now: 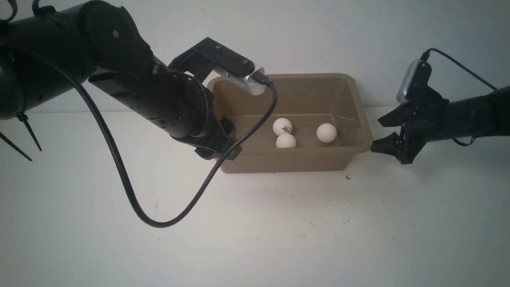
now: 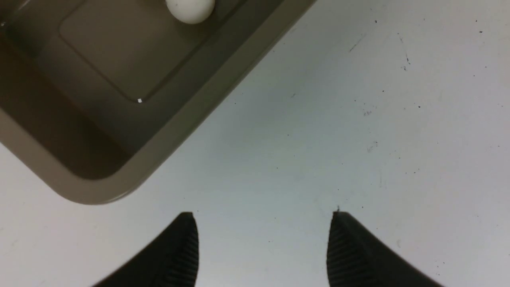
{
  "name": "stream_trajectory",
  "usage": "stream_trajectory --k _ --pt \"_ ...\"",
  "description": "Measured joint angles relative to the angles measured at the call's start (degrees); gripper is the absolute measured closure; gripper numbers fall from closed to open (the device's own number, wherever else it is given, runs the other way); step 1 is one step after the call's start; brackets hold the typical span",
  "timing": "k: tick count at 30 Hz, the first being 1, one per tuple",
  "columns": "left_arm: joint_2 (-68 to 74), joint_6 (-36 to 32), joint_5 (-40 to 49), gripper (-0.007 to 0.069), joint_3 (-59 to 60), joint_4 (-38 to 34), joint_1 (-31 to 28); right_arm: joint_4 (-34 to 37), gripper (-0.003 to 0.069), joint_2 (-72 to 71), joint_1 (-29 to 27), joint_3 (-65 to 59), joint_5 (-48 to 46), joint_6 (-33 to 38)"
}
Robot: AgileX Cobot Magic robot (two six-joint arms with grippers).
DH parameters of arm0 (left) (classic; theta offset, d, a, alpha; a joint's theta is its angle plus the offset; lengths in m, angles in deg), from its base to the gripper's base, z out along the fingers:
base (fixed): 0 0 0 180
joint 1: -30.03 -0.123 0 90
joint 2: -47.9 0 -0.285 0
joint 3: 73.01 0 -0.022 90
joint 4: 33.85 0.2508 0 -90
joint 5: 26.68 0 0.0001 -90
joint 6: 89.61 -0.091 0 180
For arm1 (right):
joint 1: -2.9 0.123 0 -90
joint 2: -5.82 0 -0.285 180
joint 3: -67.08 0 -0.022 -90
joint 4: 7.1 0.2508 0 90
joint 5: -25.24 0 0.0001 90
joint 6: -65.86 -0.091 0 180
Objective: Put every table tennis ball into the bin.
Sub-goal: Use the right arm to clamp the table tennis ball closest to it
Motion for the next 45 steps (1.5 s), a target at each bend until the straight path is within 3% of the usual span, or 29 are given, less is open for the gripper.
stream_trajectory --k 25,34,36,45 --pt "0.0 -0.07 0.0 0.023 0.0 -0.15 0.0 9.41 0.0167 4.95 1.57 0.22 0.35 5.92" --pt "0.0 -0.07 -0.39 0.023 0.0 -0.15 0.0 12.87 0.0237 6.08 1.57 0.22 0.93 8.18" --pt "0.0 -0.12 -0.39 0.023 0.0 -0.15 0.0 13.11 0.0308 6.08 1.57 0.22 1.63 8.23" --pt "0.0 -0.12 -0.46 0.023 0.0 -0.19 0.0 10.95 0.0313 4.21 0.93 0.22 1.78 8.16"
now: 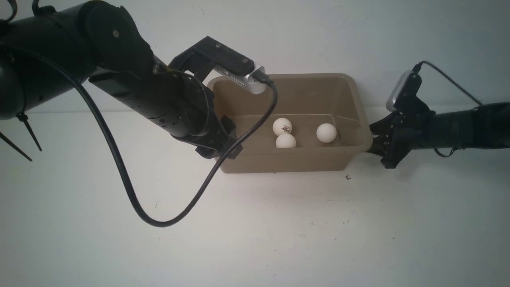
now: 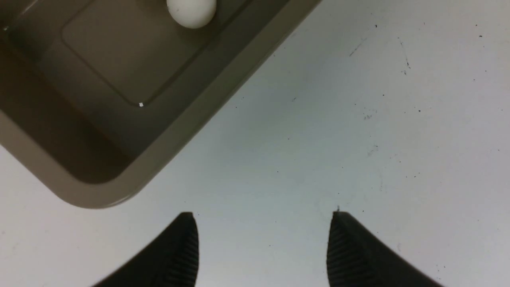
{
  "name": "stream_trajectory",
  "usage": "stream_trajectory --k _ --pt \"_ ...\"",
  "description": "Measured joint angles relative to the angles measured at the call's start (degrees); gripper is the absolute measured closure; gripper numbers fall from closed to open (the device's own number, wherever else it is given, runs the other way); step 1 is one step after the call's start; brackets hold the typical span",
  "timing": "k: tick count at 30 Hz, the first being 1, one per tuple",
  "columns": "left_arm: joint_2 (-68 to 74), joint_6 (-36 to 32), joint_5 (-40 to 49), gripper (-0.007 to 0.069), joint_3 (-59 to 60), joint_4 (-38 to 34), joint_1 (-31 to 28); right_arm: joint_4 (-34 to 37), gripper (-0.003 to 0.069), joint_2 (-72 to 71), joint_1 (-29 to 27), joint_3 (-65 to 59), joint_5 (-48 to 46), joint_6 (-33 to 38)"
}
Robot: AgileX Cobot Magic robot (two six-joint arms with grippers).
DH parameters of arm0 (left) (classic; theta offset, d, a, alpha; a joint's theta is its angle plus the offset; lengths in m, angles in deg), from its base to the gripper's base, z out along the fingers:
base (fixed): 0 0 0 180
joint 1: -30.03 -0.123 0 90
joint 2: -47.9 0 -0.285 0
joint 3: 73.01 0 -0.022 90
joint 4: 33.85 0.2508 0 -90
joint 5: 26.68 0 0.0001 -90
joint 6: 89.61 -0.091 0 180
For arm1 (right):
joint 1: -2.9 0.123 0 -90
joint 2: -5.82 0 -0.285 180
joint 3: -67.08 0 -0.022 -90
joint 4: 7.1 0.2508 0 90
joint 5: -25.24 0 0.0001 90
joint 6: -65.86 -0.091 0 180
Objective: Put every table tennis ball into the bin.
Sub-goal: Use the right arm to clamp the table tennis ball closest to it, then use the right arm to put the table tennis ball into the box
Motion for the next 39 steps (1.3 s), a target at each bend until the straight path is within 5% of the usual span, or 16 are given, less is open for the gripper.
stream_trajectory --k 8,16,28,39 --pt "0.0 -0.05 -0.02 0.023 0.0 0.0 0.0 -12.21 0.0313 -11.85 -7.13 0.0 -4.75 -10.09" --pt "0.0 -0.11 -0.39 0.023 0.0 -0.07 0.0 -5.58 0.0313 -15.04 -2.67 0.06 -18.41 -11.24" --pt "0.0 -0.11 -1.25 0.023 0.0 -0.25 0.0 3.03 0.0313 -7.32 11.86 0.06 2.77 -3.2" --pt "0.0 -0.11 -0.95 0.023 0.0 -0.25 0.0 5.37 0.0192 -11.08 6.8 0.06 2.6 -2.82"
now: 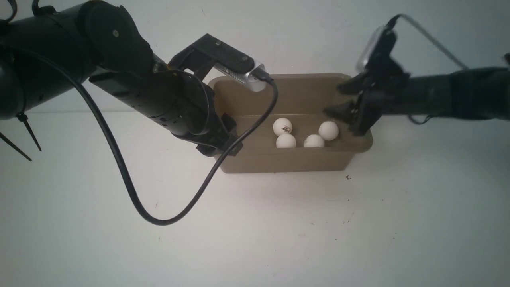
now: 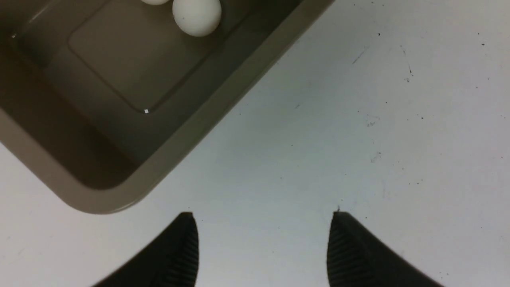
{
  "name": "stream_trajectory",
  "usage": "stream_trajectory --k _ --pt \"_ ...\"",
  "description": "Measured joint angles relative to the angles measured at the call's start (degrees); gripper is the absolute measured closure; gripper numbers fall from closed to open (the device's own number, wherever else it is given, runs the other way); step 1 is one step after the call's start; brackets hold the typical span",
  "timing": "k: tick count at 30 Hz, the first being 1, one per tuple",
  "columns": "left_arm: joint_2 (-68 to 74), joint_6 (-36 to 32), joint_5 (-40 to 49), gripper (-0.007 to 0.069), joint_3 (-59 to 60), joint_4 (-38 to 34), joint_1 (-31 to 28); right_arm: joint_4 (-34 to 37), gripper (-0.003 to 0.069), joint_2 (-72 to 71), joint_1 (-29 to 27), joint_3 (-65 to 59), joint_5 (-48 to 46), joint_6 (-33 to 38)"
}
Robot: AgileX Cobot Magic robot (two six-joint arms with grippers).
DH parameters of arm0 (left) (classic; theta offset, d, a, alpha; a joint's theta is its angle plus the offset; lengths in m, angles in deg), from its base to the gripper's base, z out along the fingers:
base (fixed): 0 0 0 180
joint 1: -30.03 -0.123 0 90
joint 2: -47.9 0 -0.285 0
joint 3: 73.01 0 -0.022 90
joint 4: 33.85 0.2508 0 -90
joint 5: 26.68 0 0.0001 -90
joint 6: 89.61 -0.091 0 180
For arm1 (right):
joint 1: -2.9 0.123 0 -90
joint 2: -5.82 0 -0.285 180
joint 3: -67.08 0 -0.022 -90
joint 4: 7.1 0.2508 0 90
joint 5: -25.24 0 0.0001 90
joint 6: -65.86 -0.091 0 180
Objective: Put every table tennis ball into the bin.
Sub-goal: Use the right arm to put the table tennis ball into the box, then use the right arm to clamp the table tennis ball closest to it
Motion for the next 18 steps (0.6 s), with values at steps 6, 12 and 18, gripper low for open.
stream_trajectory --k 6,12,18 --pt "0.0 -0.05 0.0 0.023 0.0 0.0 0.0 -0.37 0.0189 -3.06 -7.73 0.0 -0.13 -1.84" --pt "0.0 -0.05 0.0 0.023 0.0 -0.3 0.0 -4.27 0.0189 -1.65 -13.11 0.0 -1.1 -4.36" --pt "0.0 -0.05 0.0 0.023 0.0 -1.02 0.0 1.06 0.0189 2.34 -11.35 0.0 -1.19 -1.89"
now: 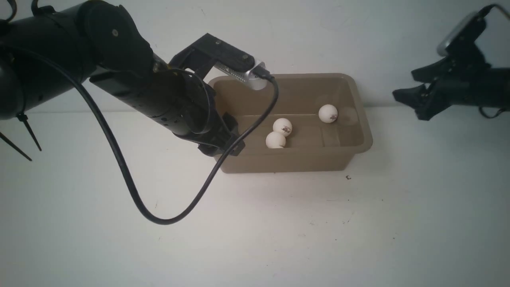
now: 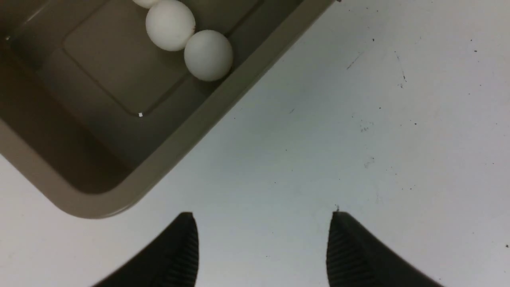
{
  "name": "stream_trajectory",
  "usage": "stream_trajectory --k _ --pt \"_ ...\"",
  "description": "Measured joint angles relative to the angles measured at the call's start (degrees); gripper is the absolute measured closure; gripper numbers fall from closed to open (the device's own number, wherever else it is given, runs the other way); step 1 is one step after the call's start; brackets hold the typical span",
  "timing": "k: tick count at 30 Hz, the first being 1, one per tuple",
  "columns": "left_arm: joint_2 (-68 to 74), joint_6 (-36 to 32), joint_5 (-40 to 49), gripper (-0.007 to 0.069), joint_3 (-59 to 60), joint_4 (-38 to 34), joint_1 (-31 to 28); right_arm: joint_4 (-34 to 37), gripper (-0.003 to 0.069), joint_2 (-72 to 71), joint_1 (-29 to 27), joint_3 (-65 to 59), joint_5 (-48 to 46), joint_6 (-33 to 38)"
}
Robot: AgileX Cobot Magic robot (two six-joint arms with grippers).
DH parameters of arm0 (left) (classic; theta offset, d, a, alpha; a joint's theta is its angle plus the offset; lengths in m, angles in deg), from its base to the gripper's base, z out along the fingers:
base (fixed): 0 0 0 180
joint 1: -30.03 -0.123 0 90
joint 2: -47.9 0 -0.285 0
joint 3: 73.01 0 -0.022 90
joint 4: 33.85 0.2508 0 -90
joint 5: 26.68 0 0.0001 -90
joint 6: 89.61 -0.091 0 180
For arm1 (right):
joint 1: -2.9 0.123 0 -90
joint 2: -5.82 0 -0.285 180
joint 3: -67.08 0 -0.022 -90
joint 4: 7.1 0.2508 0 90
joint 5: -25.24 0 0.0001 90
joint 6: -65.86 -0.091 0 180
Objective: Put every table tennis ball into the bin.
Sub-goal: Use the right arm to clamp the table tennis ball closest to it
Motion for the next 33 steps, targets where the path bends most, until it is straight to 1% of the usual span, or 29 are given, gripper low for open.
stream_trajectory --k 2,5,11,14,19,24,29,33 --pt "0.0 0.0 0.0 0.023 0.0 -0.18 0.0 2.94 0.0189 1.9 1.2 0.0 0.96 1.06" --pt "0.0 0.0 0.0 0.023 0.0 -0.18 0.0 3.95 0.0189 3.47 2.13 0.0 2.06 2.85" --pt "0.0 -0.06 0.0 0.023 0.0 -0.23 0.0 3.09 0.0189 6.17 4.0 0.0 2.14 4.88" --pt "0.0 -0.06 0.07 0.023 0.0 -0.23 0.0 1.64 0.0189 6.7 5.38 0.0 3.67 5.31" --pt "0.0 -0.06 1.12 0.023 0.0 -0.23 0.0 1.57 0.0191 6.75 6.29 0.0 6.09 7.03" --pt "0.0 -0.06 1.44 0.023 0.0 -0.23 0.0 1.43 0.0197 6.75 6.3 1.44 7.33 5.48" --pt "0.0 -0.18 1.7 0.023 0.0 -0.23 0.0 0.94 0.0197 6.75 6.35 3.17 6.97 1.59" --pt "0.0 -0.54 2.22 0.023 0.0 -0.23 0.0 0.77 0.0197 7.25 6.35 3.25 6.89 0.94"
